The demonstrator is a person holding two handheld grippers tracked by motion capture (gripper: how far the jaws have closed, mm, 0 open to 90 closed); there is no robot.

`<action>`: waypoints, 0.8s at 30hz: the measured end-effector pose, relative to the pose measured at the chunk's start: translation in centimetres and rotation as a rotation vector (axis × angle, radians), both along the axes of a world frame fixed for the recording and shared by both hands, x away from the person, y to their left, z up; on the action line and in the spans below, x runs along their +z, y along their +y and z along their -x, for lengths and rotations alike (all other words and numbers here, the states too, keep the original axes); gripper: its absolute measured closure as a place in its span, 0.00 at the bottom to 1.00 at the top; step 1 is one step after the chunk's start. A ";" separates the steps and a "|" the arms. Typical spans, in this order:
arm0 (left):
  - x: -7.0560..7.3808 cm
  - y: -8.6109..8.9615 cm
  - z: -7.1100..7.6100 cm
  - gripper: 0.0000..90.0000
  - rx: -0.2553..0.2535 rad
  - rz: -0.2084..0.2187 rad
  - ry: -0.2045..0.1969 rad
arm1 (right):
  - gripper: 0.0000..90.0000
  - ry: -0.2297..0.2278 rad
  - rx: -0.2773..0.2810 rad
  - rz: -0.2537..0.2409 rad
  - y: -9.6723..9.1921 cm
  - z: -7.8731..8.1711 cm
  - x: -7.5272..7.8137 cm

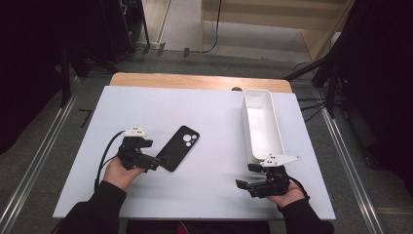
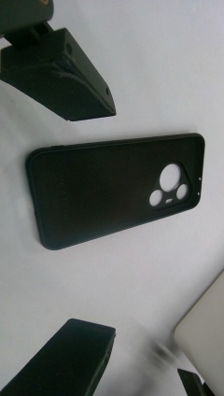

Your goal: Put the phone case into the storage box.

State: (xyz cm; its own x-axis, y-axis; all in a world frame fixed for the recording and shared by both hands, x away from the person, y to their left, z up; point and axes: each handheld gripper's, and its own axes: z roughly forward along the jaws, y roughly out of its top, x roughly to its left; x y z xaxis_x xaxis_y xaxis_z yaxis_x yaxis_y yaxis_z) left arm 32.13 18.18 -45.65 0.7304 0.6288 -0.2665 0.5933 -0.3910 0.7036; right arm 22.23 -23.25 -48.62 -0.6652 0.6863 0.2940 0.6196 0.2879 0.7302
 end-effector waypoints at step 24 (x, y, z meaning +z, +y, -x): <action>-0.9 -3.0 -2.4 0.01 0.082 -0.033 -0.008 | 0.19 0.003 0.004 -0.001 0.0 0.0 0.0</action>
State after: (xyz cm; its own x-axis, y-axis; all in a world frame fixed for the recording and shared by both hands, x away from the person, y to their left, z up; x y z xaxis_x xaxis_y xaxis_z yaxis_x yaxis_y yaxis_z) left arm 34.51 15.18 -46.57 0.6781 0.6951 -0.2389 0.6188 -0.3645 0.6959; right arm 22.20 -23.24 -48.62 -0.6674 0.6832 0.2964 0.6204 0.2899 0.7287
